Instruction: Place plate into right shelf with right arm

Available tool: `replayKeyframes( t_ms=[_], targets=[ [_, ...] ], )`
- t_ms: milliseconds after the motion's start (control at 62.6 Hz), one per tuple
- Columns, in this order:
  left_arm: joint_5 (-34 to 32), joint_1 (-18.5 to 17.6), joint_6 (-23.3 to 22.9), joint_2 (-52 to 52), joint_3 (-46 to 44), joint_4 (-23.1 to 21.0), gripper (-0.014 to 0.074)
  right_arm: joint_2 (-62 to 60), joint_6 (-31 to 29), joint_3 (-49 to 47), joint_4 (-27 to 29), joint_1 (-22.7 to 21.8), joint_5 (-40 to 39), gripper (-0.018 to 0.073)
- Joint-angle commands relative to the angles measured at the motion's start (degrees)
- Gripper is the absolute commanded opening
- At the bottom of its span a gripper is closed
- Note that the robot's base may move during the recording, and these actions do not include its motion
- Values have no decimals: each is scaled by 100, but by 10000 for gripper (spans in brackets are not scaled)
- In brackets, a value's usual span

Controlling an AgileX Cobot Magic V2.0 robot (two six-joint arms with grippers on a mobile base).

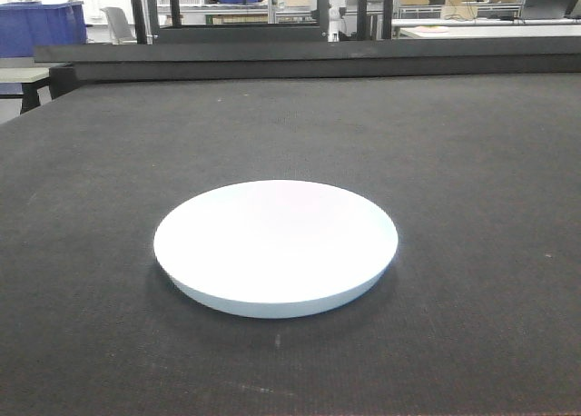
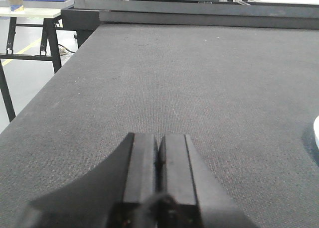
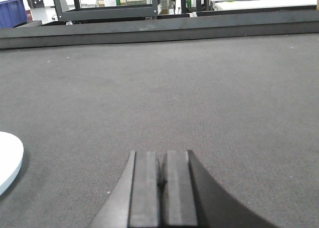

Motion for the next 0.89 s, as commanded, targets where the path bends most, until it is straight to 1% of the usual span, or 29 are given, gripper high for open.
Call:
replayKeyframes(
  t_ms=[0, 80, 192, 352, 415, 463, 527, 607, 655, 735, 799, 847, 879],
  targets=[
    [-490, -30, -19, -29, 46, -23, -47, -79, -41, -53, -7, -23, -542, 57],
    [-490, -30, -19, -29, 46, -23, -47, -79, -41, -53, -7, -23, -565, 57],
    [-490, -30, -19, -29, 46, -23, -47, -79, -41, -53, -7, -23, -854, 57],
    [-490, -30, -19, -29, 46, -23, -47, -79, 39, -96, -7, -18, -1624, 57],
    [-490, -30, -19, -29, 46, -23, -47, -70, 62, -345, -7, -7, -1509, 57],
    [-490, -30, -19, -29, 46, -23, -47, -53, 62, -637, -7, -1, -1233, 57],
    [-490, -30, -19, -29, 46, -23, -47, 34, 62, -1180, -7, -1, -504, 57],
    [-490, -30, -19, -29, 46, -23, -47, 264, 62, -1920, -7, -1, 514, 57],
    [-490, -30, -19, -29, 46, -23, -47, 552, 62, -2579, 36, -1, 1346, 57],
    [-490, -30, -19, -29, 46, -23, -47, 959, 44, -3354, 173, -1, 2251, 57],
    [-490, -30, -19, -29, 46, -23, -47, 1412, -154, -3967, 348, -1, 2827, 57],
    [-490, -30, -19, -29, 46, -23, -47, 1815, -441, -4394, 549, -1, 3252, 57],
    [-490, -30, -19, -29, 46, -23, -47, 2128, -691, -4679, 792, -1, 3492, 58]
  ],
)
